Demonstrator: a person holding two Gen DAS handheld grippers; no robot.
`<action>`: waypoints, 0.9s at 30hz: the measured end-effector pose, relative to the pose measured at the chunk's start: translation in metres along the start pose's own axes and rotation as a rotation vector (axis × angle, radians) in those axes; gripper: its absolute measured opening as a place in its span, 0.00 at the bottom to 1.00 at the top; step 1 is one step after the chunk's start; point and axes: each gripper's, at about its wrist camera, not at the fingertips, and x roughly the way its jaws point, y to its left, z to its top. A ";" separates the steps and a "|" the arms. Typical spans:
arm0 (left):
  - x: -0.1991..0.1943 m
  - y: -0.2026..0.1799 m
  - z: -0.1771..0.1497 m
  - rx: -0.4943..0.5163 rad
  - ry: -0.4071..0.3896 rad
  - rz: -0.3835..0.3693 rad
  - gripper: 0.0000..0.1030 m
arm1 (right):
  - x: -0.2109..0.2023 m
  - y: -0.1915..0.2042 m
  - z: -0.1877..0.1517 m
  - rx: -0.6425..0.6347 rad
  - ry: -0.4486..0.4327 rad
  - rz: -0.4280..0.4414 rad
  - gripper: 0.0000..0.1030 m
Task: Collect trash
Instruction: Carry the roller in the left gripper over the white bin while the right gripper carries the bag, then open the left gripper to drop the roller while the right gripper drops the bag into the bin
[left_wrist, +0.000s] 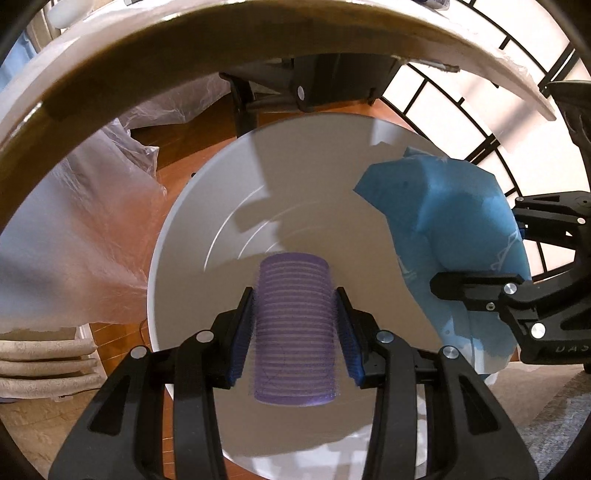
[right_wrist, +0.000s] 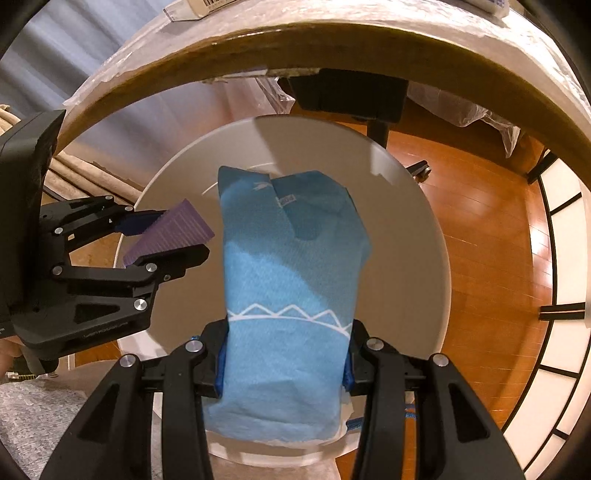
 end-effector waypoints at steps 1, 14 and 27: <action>0.001 0.000 0.000 0.001 0.002 0.001 0.43 | 0.000 0.000 0.000 0.001 0.001 -0.001 0.41; 0.008 0.003 -0.003 0.009 0.013 0.015 0.43 | 0.004 0.000 0.002 0.001 0.010 -0.012 0.41; 0.009 0.004 -0.003 0.008 0.013 0.013 0.43 | 0.006 -0.003 0.004 0.010 0.013 -0.016 0.41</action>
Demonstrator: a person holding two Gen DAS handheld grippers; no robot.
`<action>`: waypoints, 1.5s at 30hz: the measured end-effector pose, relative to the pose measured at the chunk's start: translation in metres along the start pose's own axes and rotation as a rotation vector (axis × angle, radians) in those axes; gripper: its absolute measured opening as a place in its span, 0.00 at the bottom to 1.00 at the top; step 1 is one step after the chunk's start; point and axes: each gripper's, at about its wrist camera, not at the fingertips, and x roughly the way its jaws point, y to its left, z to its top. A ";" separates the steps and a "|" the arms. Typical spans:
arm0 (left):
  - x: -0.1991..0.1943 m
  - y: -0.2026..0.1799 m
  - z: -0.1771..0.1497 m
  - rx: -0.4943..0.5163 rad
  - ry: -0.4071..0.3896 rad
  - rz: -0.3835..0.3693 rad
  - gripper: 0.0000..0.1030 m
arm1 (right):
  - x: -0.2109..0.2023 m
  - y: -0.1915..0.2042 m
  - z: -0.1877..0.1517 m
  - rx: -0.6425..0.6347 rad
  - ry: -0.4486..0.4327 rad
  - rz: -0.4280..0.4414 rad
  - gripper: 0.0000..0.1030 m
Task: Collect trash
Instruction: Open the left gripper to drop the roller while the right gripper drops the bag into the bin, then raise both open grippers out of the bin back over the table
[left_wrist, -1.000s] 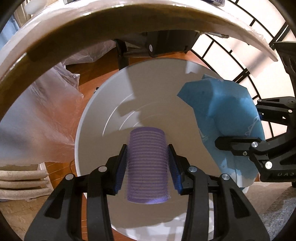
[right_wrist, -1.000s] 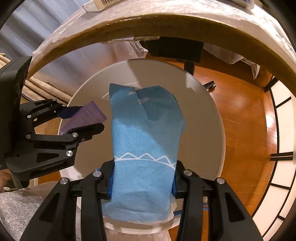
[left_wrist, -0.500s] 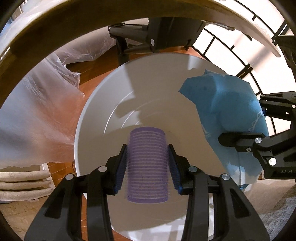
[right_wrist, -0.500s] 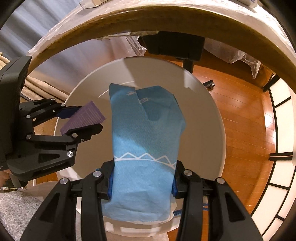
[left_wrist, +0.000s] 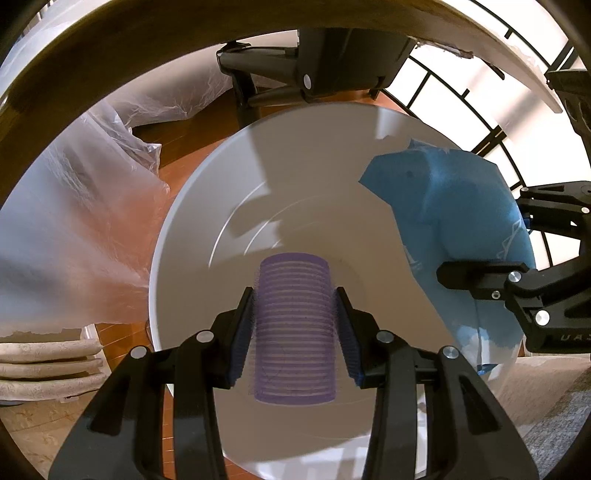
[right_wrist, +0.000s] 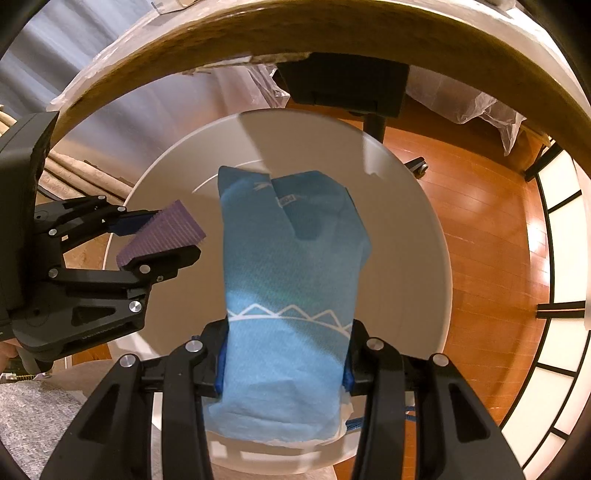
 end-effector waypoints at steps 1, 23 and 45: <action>0.000 0.001 0.000 -0.003 -0.001 -0.002 0.43 | 0.000 -0.001 0.000 0.007 -0.001 0.002 0.43; -0.017 0.009 0.000 -0.025 -0.066 0.009 0.86 | -0.030 -0.003 0.000 0.041 -0.107 -0.060 0.92; -0.144 0.018 0.019 -0.042 -0.380 0.036 0.97 | -0.168 -0.001 0.012 0.060 -0.538 -0.198 0.96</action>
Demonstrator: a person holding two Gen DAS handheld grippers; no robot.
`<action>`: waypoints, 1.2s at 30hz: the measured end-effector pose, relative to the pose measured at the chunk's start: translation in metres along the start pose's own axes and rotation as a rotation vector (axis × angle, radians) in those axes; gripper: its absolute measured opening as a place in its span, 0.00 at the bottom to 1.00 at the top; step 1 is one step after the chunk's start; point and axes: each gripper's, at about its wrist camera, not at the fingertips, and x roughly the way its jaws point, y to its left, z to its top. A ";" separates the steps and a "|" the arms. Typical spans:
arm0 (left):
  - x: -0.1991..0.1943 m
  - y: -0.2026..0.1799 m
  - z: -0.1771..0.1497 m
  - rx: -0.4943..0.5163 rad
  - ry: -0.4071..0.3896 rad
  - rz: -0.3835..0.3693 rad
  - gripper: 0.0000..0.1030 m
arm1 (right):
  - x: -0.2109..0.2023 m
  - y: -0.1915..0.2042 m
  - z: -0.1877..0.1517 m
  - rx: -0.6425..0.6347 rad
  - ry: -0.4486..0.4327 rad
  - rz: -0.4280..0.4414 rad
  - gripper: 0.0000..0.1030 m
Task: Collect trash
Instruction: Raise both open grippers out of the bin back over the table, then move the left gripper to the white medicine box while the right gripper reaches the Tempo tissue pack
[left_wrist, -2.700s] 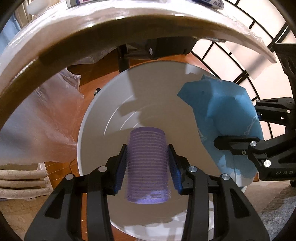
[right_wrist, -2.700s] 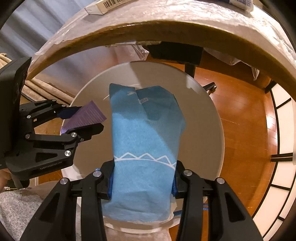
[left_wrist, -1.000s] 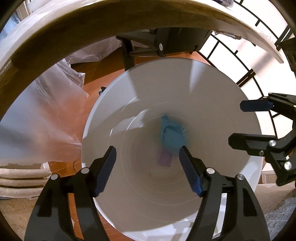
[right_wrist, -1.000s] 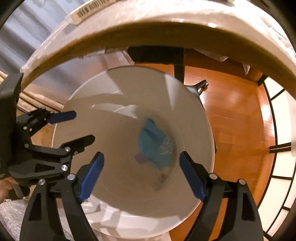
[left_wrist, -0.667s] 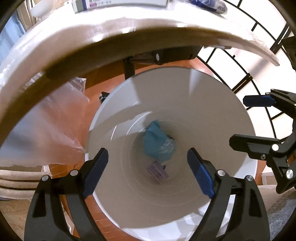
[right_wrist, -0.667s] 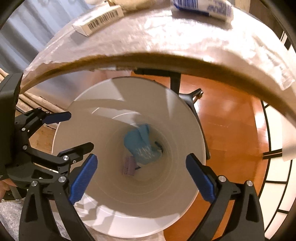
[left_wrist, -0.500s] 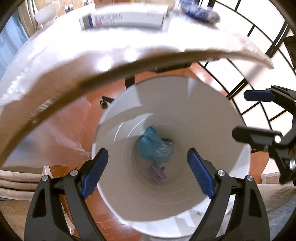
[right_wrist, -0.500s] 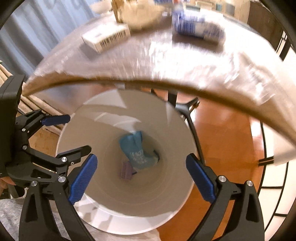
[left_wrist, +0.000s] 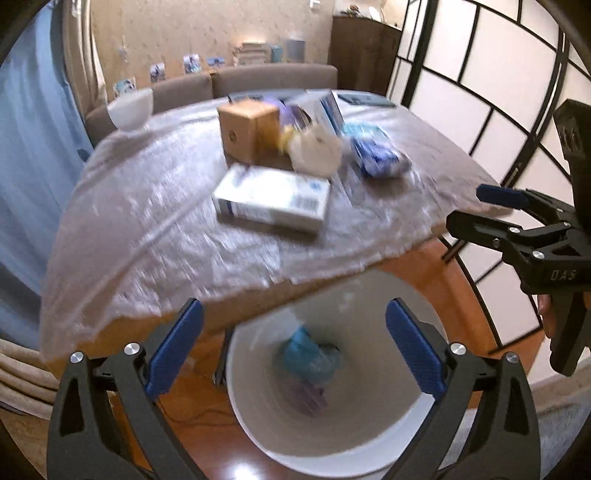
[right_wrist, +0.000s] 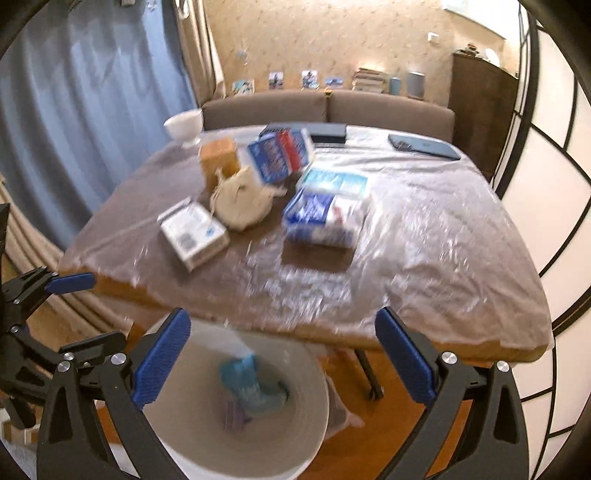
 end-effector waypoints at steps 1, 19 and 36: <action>0.001 0.001 0.003 -0.001 -0.009 0.010 0.97 | 0.006 -0.003 0.005 0.002 -0.005 0.000 0.96; 0.007 0.024 0.040 -0.029 -0.074 0.079 0.97 | 0.046 -0.013 0.044 0.086 0.023 0.020 0.96; 0.057 0.035 0.056 -0.033 0.033 -0.001 0.97 | 0.086 -0.025 0.056 0.119 0.050 -0.057 0.96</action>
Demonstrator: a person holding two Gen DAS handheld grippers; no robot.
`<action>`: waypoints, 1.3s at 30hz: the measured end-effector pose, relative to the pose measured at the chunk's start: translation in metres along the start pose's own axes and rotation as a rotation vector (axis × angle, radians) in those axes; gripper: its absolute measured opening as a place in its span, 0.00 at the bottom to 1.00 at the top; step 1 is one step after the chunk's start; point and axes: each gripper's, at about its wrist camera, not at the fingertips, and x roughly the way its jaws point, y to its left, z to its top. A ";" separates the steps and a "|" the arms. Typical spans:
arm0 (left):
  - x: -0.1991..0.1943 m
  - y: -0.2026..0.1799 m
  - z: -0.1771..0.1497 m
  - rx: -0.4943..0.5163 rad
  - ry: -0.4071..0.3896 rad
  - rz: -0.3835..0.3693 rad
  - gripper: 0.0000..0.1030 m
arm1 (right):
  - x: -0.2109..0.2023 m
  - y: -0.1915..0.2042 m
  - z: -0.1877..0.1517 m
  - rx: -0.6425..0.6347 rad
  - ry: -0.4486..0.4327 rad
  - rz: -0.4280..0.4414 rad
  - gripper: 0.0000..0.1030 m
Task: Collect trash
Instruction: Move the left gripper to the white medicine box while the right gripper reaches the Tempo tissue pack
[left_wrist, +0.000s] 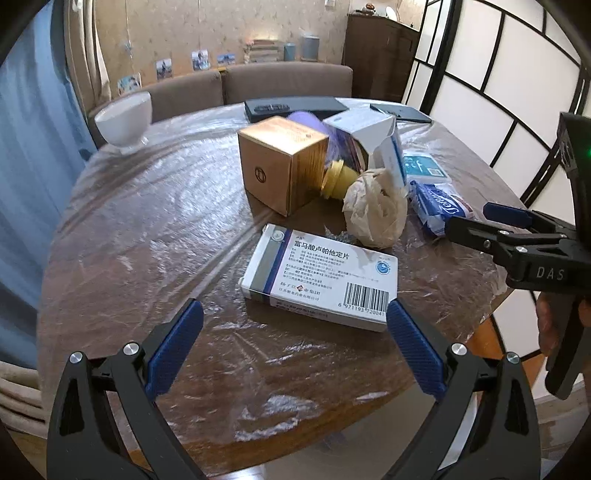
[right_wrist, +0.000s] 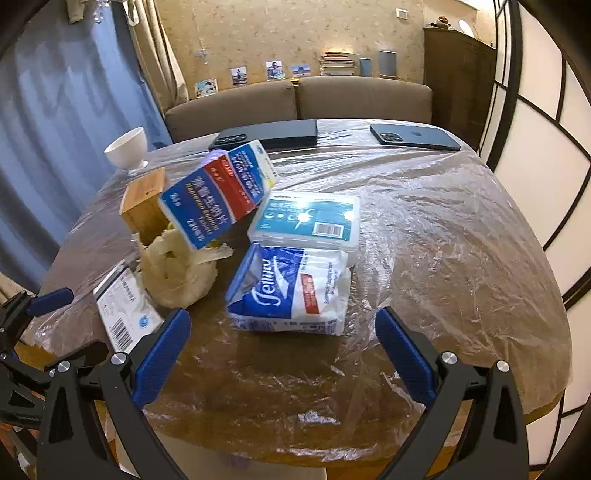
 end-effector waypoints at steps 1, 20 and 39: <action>0.002 0.001 0.001 -0.007 0.004 -0.012 0.97 | 0.001 0.000 0.000 -0.002 -0.001 -0.003 0.96; 0.017 -0.006 0.013 0.061 0.034 -0.075 0.97 | 0.020 0.003 0.005 -0.010 0.024 -0.032 0.96; 0.022 -0.023 0.024 0.164 0.041 -0.117 0.97 | 0.027 0.005 0.007 -0.038 0.019 -0.050 0.96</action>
